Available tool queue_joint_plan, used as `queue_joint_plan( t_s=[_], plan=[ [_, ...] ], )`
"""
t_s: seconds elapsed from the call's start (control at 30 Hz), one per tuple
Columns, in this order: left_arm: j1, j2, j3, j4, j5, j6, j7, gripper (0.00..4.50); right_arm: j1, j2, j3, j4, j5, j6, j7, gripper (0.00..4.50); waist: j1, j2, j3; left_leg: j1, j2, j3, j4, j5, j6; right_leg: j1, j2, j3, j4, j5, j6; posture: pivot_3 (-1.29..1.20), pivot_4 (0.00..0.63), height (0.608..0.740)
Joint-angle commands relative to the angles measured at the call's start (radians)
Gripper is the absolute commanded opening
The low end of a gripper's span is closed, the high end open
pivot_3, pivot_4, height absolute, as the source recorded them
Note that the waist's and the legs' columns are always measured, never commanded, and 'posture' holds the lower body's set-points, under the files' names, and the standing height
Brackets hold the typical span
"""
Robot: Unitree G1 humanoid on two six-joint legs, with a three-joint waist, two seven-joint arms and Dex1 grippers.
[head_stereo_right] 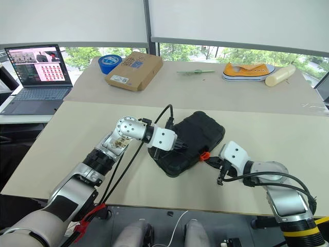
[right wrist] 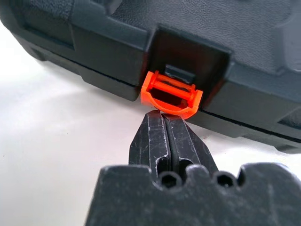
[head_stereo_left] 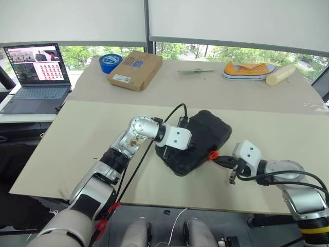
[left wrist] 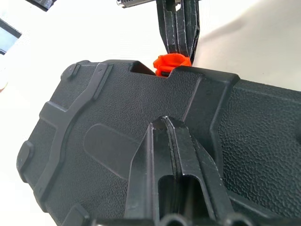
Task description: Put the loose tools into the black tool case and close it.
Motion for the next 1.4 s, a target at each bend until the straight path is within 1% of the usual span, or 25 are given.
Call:
queue_joint_plan(
  t_s=[0.03, 0.53, 0.73, 0.83, 0.9, 0.97, 1.0, 1.03, 1.07, 1.13, 1.3, 1.37, 1.4],
  plan=[
    [0.051, -0.015, -0.075, 0.037, 0.048, 0.012, -0.017, 0.03, -0.067, 0.01, -0.045, -0.057, 0.026, -0.064, -0.018, 0.0, -0.001, 0.0, 0.0, 0.0, 0.0, 0.0, 0.0, 0.0, 0.0, 0.0, 0.0, 0.0, 0.0, 0.0, 0.0, 0.0, 0.15, 0.735],
    [0.063, 0.001, -0.076, 0.024, 0.048, 0.018, -0.021, 0.03, -0.124, 0.022, -0.044, -0.048, 0.031, -0.074, -0.02, 0.0, -0.012, 0.0, 0.0, 0.0, 0.001, 0.0, -0.001, 0.0, 0.0, 0.0, 0.001, 0.0, 0.0, 0.0, 0.0, 0.0, 0.15, 0.735],
    [0.066, 0.005, -0.073, 0.024, 0.049, 0.019, -0.02, 0.03, -0.111, 0.017, -0.026, -0.028, 0.013, -0.089, -0.01, 0.0, -0.012, 0.0, -0.001, 0.002, 0.001, 0.0, -0.001, 0.0, 0.0, 0.0, 0.002, 0.001, 0.0, 0.0, 0.0, 0.0, 0.15, 0.735],
    [0.071, 0.025, -0.041, 0.004, 0.022, 0.066, -0.027, 0.03, -0.093, -0.007, -0.054, -0.045, 0.051, -0.052, 0.019, 0.0, -0.012, 0.0, -0.001, 0.002, 0.001, 0.0, -0.001, 0.0, 0.0, 0.0, 0.001, 0.001, 0.0, 0.0, 0.0, 0.0, 0.15, 0.735],
    [0.076, 0.055, 0.001, -0.028, -0.024, 0.143, -0.047, 0.0, -0.08, -0.036, -0.091, -0.057, 0.102, -0.013, 0.058, 0.58, -0.012, 0.0, -0.001, 0.001, 0.001, 0.0, -0.001, 0.0, 0.0, 0.0, 0.001, 0.001, 0.0, 0.0, 0.0, 0.0, 0.15, 0.735],
    [0.094, 0.102, 0.071, -0.092, -0.106, 0.274, -0.075, 0.53, -0.07, -0.082, -0.137, -0.061, 0.169, 0.05, 0.109, 1.05, -0.012, 0.0, -0.001, 0.0, 0.002, 0.0, -0.002, 0.0, 0.0, -0.002, 0.001, 0.001, 0.0, 0.0, 0.0, 0.0, 0.15, 0.735],
    [0.11, 0.14, 0.108, -0.135, -0.146, 0.336, -0.092, 0.72, -0.068, -0.107, -0.169, -0.06, 0.218, 0.093, 0.137, 1.46, -0.013, 0.0, -0.001, -0.001, 0.002, -0.001, -0.002, 0.0, 0.0, -0.002, 0.002, 0.0, 0.0, 0.0, 0.0, 0.0, 0.15, 0.735],
    [0.127, 0.179, 0.138, -0.175, -0.178, 0.383, -0.107, 1.0, -0.069, -0.127, -0.198, -0.056, 0.265, 0.131, 0.159, 1.71, -0.018, 0.0, 0.0, -0.001, 0.002, -0.001, -0.002, 0.0, 0.0, -0.002, 0.002, 0.0, 0.0, 0.0, 0.0, 0.0, 0.15, 0.735],
    [0.144, 0.216, 0.163, -0.214, -0.206, 0.427, -0.119, 1.42, -0.07, -0.145, -0.226, -0.05, 0.31, 0.168, 0.18, 2.12, -0.022, 0.0, 0.0, -0.001, 0.003, -0.001, -0.002, 0.0, 0.0, -0.002, 0.002, 0.001, 0.0, 0.0, -0.001, 0.0, 0.15, 0.735],
    [0.185, 0.295, 0.22, -0.308, -0.275, 0.537, -0.142, 2.03, -0.068, -0.186, -0.281, -0.029, 0.391, 0.229, 0.236, 2.76, -0.035, 0.001, 0.0, 0.0, 0.004, -0.001, -0.004, 0.0, 0.0, -0.004, 0.003, 0.001, 0.001, -0.001, -0.002, 0.0, 0.15, 0.735],
    [0.334, 0.549, 0.455, -0.523, -0.513, 0.884, -0.191, 3.83, -0.06, -0.32, -0.388, 0.078, 0.507, 0.33, 0.398, 4.47, -0.036, 0.002, 0.002, -0.004, 0.005, -0.002, -0.006, 0.0, 0.0, -0.009, 0.003, 0.001, 0.001, -0.002, -0.003, 0.0, 0.15, 0.735],
    [0.397, 0.636, 0.556, -0.583, -0.589, 0.994, -0.194, 4.39, -0.063, -0.36, -0.41, 0.121, 0.524, 0.345, 0.446, 4.5, -0.035, 0.001, 0.003, -0.01, 0.004, -0.001, -0.006, 0.0, -0.001, -0.016, 0.002, 0.001, 0.003, -0.002, -0.003, 0.0, 0.15, 0.735],
    [0.425, 0.666, 0.605, -0.609, -0.625, 1.04, -0.184, 4.39, -0.065, -0.376, -0.416, 0.14, 0.53, 0.351, 0.465, 4.5, -0.035, 0.002, 0.003, -0.012, 0.004, -0.001, -0.006, 0.001, -0.001, -0.018, 0.001, 0.001, 0.003, -0.002, -0.003, 0.0, 0.15, 0.735]
  ],
)
